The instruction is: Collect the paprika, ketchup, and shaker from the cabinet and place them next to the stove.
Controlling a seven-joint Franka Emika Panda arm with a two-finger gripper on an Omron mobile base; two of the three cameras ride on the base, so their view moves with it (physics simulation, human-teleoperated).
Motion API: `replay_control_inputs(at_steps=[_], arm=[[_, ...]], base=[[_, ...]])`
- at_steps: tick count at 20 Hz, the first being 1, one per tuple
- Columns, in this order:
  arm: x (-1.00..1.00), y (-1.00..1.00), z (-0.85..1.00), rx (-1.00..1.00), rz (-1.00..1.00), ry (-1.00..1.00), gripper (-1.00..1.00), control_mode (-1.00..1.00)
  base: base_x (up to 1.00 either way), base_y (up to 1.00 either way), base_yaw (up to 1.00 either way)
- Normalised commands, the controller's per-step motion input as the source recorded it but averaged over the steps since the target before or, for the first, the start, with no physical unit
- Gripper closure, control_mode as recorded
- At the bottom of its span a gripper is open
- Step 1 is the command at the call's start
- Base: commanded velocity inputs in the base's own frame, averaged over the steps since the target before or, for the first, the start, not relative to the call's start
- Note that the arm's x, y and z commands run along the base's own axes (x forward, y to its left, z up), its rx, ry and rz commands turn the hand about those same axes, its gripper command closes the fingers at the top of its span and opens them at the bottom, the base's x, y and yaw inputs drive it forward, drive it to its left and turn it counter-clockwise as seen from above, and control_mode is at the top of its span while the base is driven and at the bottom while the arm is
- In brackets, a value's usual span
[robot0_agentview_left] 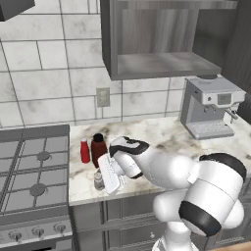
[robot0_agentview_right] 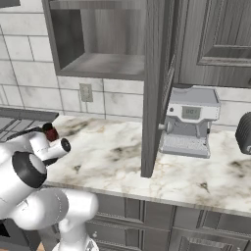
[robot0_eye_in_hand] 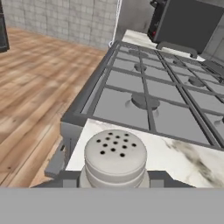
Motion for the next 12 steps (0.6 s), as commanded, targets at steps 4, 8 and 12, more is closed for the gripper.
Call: replay_control_inputs(at_steps=[4,8,12], arm=[[0.25,0.13,-0.12,0.0,0.03,0.02,1.0,-1.0],[0.1,0.16,-0.11,0.01,0.01,0.0,1.0,-1.0],[0.08,0.15,-0.1,0.03,0.0,0.0,1.0,-1.0]], base=[[0.0,0.0,0.0],[0.0,0.0,0.0],[0.0,0.0,0.0]])
